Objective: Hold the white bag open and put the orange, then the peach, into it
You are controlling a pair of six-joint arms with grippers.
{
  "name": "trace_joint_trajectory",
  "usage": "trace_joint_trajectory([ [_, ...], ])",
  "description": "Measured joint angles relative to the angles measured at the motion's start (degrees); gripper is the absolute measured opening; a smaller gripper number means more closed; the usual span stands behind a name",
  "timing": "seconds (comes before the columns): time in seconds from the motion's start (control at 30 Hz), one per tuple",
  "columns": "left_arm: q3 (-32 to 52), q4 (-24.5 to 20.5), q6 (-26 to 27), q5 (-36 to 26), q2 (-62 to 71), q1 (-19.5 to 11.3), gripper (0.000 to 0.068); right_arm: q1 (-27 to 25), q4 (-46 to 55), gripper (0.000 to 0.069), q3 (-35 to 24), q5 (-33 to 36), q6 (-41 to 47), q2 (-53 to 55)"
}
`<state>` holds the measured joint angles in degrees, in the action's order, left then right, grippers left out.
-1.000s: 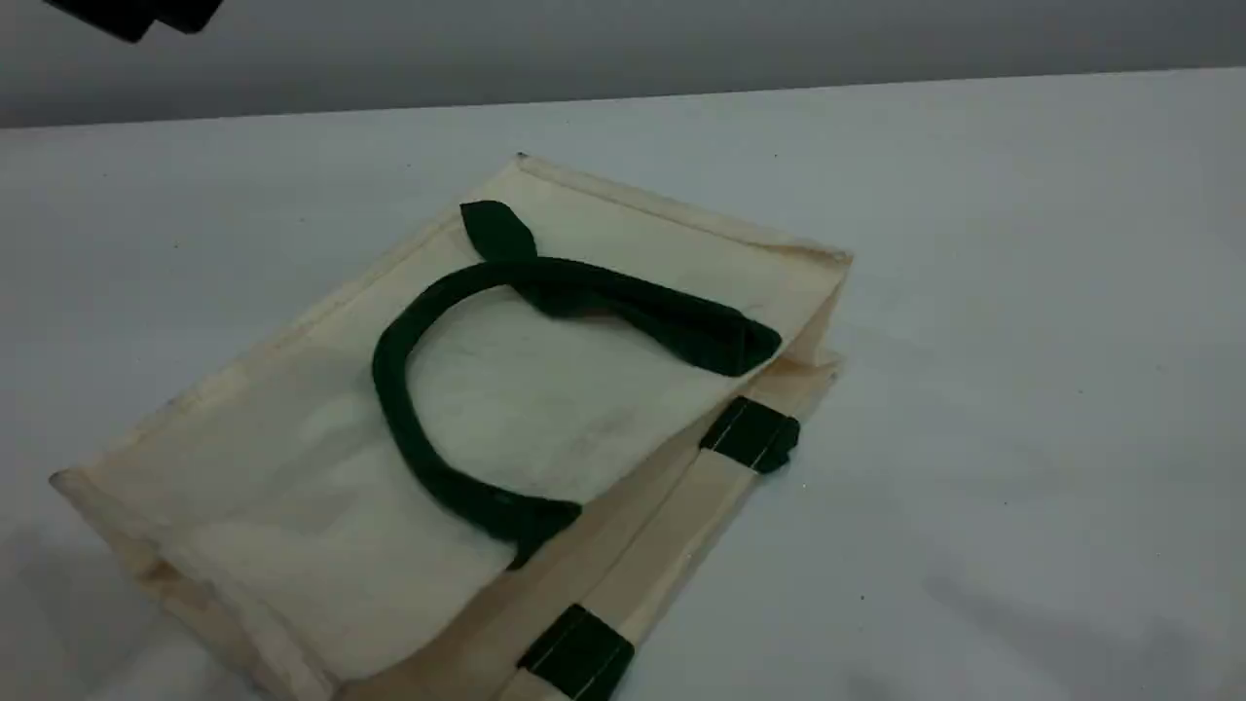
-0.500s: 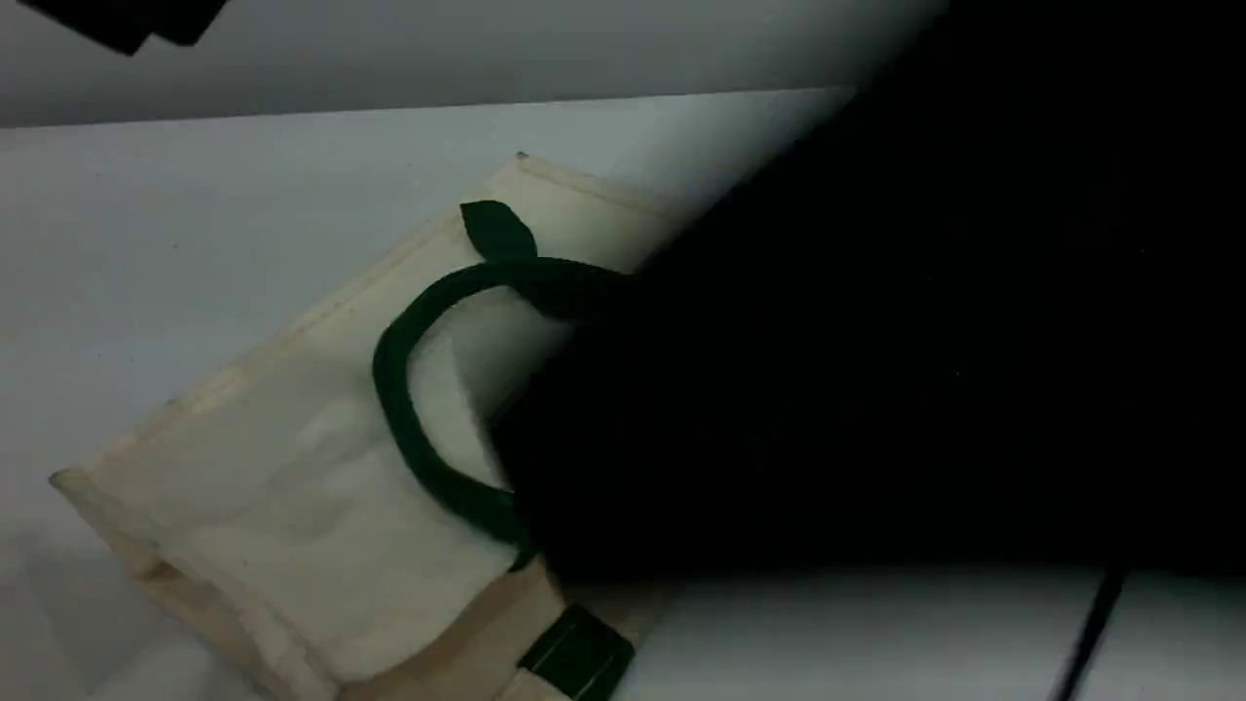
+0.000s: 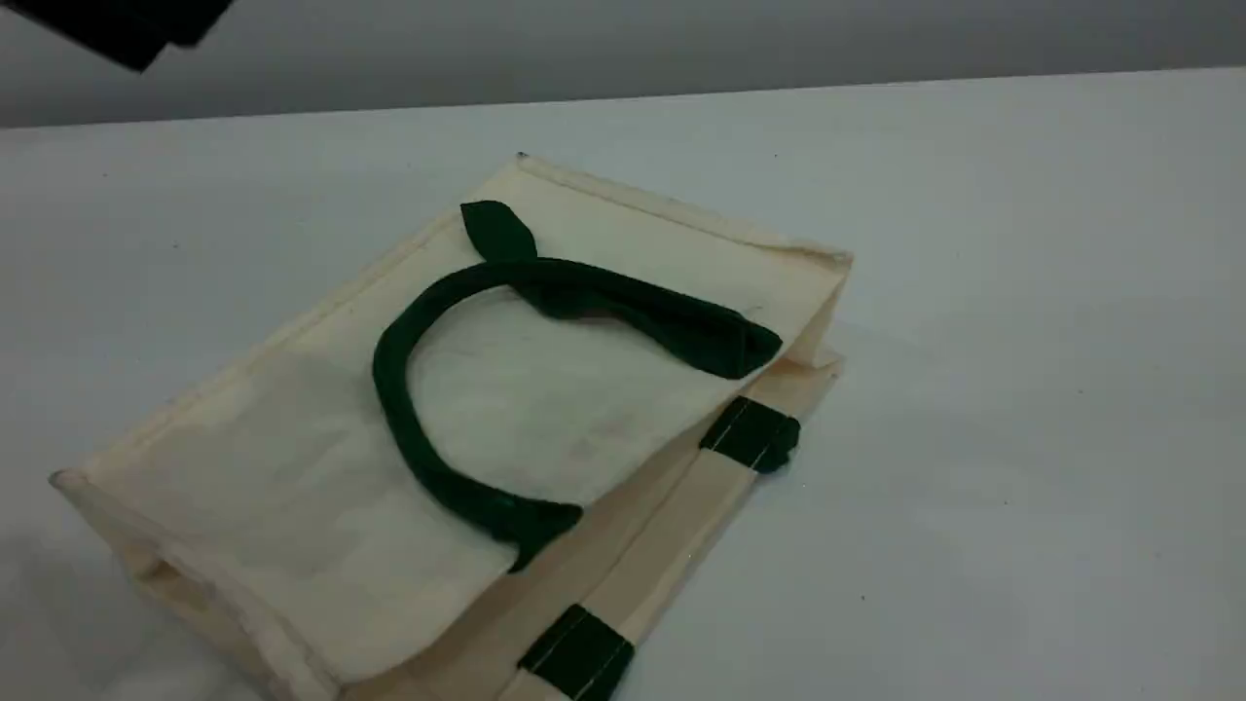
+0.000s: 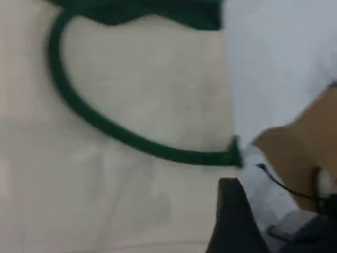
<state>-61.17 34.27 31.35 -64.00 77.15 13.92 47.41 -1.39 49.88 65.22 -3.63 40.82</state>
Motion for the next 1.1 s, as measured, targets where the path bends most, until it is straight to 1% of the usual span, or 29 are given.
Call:
trace_joint_trajectory([
  [0.07,0.0,1.79,1.46,-0.56,-1.83,0.0,0.0403,0.0,5.81,0.0438,0.0,1.03,3.63,-4.43],
  [0.13,0.0,2.6,1.74,-1.67,-4.45,0.0,0.0403,0.0,10.5,0.0438,0.0,0.15,5.13,-8.77],
  [0.27,0.76,3.98,1.69,-3.77,-11.25,0.0,0.0403,0.0,13.8,0.0438,-0.91,0.23,3.63,-18.2],
  [0.33,1.98,4.26,1.42,-4.36,-15.36,0.05,0.0403,0.0,13.16,0.0438,-2.17,0.68,1.47,-22.8],
  [0.43,4.64,4.89,0.91,-3.89,-22.76,0.05,0.0403,0.0,8.26,0.0438,-4.83,0.85,1.21,-28.42],
  [0.5,6.54,4.89,-0.43,-2.57,-28.71,0.05,0.0402,0.0,3.83,0.0438,-6.94,0.85,1.26,-31.27],
  [0.63,10.6,4.1,-1.21,-0.43,-40.86,0.0,0.0402,0.0,0.32,0.0438,-10.81,0.12,1.63,-34.58],
  [0.7,12.34,2.81,-3.45,0.47,-47.81,0.0,0.0402,0.0,-1.22,0.0437,-12.87,-2.5,1.63,-34.83],
  [0.73,13.29,1.42,-5.0,0.59,-51.24,0.0,0.0402,0.0,-1.91,0.0437,-13.99,-3.71,1.63,-34.83],
  [0.87,16.05,-5.8,-11.89,-0.55,-63.55,0.0,0.0402,0.0,-2.0,0.0437,-18.15,-7.41,1.63,-34.83],
  [0.97,17.65,-11.22,-16.91,-0.6,-70.83,0.0,0.0402,0.0,-2.06,0.0437,-19.99,-5.29,1.63,-34.83],
  [1.03,19.08,-13.77,-19.03,-0.84,-74.33,-0.05,0.0402,0.0,-1.86,0.0437,-19.99,-3.15,1.63,-34.83],
  [1.1,20.71,-15.64,-19.78,-2.64,-76.71,-0.05,0.0402,0.0,-1.41,0.0437,-19.99,-2.16,2.08,-34.83],
])
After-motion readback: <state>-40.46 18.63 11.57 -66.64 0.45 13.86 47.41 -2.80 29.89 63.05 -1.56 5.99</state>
